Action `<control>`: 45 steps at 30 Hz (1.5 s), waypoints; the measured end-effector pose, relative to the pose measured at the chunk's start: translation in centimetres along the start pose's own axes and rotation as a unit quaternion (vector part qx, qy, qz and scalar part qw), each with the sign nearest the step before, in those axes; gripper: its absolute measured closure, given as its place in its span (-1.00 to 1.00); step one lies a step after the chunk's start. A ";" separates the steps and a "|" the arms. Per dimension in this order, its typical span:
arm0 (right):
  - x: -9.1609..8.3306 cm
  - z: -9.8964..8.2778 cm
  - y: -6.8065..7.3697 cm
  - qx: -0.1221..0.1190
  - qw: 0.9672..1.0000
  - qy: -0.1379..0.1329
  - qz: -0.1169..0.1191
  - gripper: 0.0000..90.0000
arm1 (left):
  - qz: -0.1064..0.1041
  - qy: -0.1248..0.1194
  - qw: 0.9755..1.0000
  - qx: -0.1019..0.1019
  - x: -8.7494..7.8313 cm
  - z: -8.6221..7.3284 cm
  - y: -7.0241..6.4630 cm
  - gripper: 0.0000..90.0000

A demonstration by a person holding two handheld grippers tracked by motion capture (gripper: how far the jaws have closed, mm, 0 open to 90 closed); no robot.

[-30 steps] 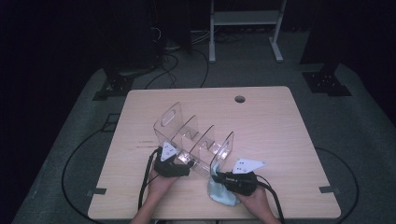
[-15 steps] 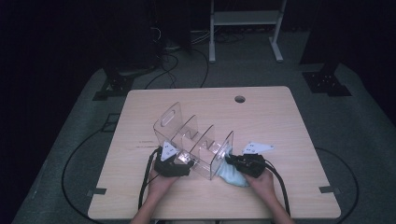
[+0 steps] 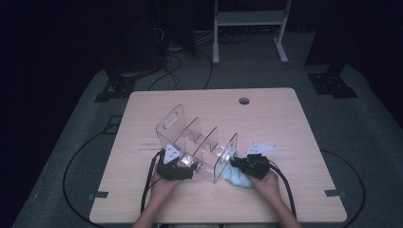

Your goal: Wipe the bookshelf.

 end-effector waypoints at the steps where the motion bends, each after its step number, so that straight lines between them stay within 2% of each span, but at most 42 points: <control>1: 0.0 0.1 -0.7 0.010 1.000 -0.001 -0.008 0.82 | 0.000 0.000 1.000 0.000 0.0 0.0 0.0 -0.82; 3: -0.1 0.3 -1.7 0.028 0.999 -0.007 -0.017 0.82 | 0.001 -0.001 1.000 0.000 0.0 0.0 0.0 -0.82; 7: -0.2 0.7 -3.0 0.047 0.999 -0.011 -0.018 0.82 | 0.000 -0.003 1.000 -0.003 0.1 0.0 0.0 -0.82; 13: -0.7 1.4 -3.4 0.046 0.999 -0.013 -0.021 0.82 | 0.001 -0.001 1.000 -0.003 0.1 0.0 0.0 -0.83; 18: -1.6 2.4 -3.8 0.058 0.998 -0.036 -0.012 0.83 | 0.001 -0.002 1.000 -0.003 0.1 0.0 0.0 -0.83; 23: -3.3 4.0 -3.2 0.034 0.998 -0.047 -0.014 0.83 | 0.001 -0.001 1.000 -0.002 0.1 0.0 0.0 -0.83; 35: -7.5 8.0 -1.3 -0.015 0.996 -0.091 -0.014 0.83 | 0.002 -0.003 1.000 -0.004 0.1 0.0 0.0 -0.83; 40: -8.1 8.7 -0.2 -0.034 0.995 -0.093 -0.003 0.83 | 0.001 -0.001 1.000 -0.005 0.1 0.0 0.0 -0.83; 45: -8.5 9.1 1.8 -0.061 0.994 -0.085 0.021 0.83 | 0.002 -0.002 1.000 -0.006 0.1 0.0 0.0 -0.83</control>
Point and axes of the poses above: each handheld gripper's, and its own axes: x roughly forward along the jaws, z roughly out of its top, y roughly to its left, the point moved 6 cm from there along x, roughly forward along the jaws, and after that the axes turned 11 degrees about y, right-handed, at the moved point
